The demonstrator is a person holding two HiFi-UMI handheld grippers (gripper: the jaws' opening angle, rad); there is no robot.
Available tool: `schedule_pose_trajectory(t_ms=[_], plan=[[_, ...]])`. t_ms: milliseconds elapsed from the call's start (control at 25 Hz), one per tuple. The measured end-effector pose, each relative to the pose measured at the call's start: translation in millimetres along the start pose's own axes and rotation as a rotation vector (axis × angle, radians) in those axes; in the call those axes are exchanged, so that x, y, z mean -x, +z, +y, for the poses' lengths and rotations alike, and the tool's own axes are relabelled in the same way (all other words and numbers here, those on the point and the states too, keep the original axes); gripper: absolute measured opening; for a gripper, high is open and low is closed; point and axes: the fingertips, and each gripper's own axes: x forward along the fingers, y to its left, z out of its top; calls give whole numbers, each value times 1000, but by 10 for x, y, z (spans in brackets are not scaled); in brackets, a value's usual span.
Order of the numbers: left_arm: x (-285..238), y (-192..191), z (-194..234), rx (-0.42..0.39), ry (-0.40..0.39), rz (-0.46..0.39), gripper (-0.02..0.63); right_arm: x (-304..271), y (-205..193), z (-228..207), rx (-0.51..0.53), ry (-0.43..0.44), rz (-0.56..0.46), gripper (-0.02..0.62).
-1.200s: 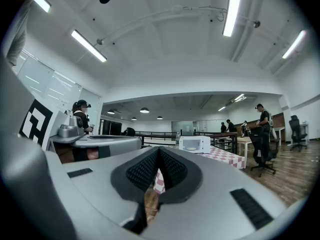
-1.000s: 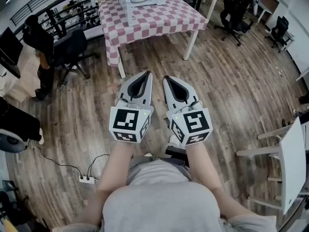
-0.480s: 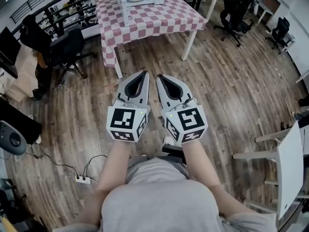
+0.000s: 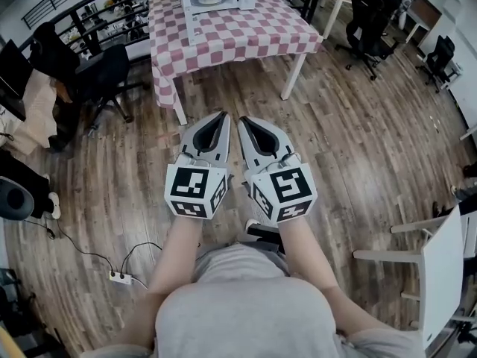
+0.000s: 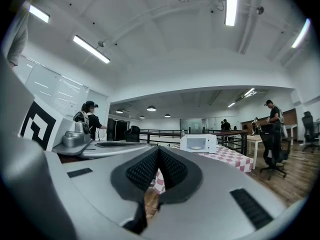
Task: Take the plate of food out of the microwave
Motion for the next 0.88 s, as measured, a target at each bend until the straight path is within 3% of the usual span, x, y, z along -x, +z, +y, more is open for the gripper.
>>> schedule_pose_trajectory(t_ms=[880], plan=[[-968, -31, -252, -1, 83, -7, 2, -171, -50, -1009, -7, 70, 2, 26]])
